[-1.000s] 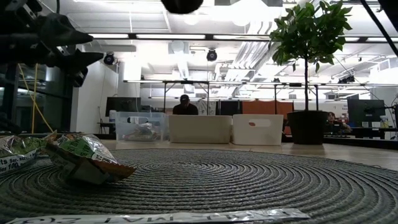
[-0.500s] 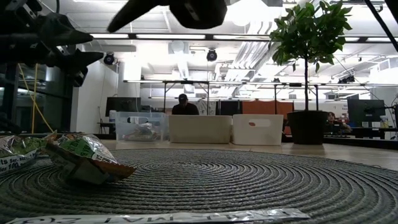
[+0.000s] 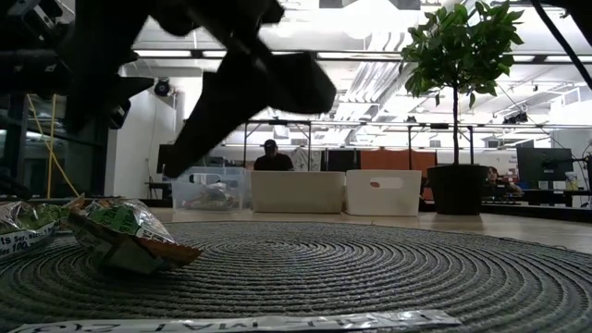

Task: Pick and place Granola Bars by type
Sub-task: Put the orange granola bar into the white bin

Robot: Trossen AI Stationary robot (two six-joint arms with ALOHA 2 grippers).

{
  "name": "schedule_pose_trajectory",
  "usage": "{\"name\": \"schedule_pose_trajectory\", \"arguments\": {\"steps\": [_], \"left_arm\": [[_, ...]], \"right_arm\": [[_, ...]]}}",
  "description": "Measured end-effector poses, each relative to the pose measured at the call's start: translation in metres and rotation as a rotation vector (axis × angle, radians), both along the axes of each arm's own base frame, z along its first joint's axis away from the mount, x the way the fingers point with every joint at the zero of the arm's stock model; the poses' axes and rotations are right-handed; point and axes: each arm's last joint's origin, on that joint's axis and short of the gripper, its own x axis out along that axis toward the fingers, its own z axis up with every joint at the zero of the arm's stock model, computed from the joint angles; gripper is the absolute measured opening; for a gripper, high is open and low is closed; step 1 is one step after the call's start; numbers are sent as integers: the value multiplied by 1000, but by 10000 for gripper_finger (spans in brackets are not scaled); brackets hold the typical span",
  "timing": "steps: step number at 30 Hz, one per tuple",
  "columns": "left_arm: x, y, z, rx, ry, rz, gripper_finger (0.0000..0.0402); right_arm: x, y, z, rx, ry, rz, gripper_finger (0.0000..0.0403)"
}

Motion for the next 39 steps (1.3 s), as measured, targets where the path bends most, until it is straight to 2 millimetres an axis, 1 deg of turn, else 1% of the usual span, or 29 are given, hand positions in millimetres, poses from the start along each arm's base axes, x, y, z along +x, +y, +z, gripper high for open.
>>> {"name": "schedule_pose_trajectory", "arguments": {"steps": [4,11,14,24,28,32,36,39], "left_arm": [[0,0,0,0,0,0,193],[0,0,0,0,0,0,193],[0,0,0,0,0,0,193],[0,0,0,0,0,0,193],[0,0,0,0,0,0,193],[0,0,0,0,0,0,193],[0,0,0,0,2,0,193],[0,0,0,-1,3,0,193]], "right_arm": [[3,-6,-9,-7,17,-27,221],[7,-13,-14,-15,37,-17,221],[8,-13,-19,-13,46,-16,221],[9,-15,-20,-11,48,-8,221],[10,-14,-29,-10,60,6,222],[12,-13,-36,4,62,10,236],[13,-12,-38,11,58,-4,258],[13,-12,-39,9,61,-4,263]]}}
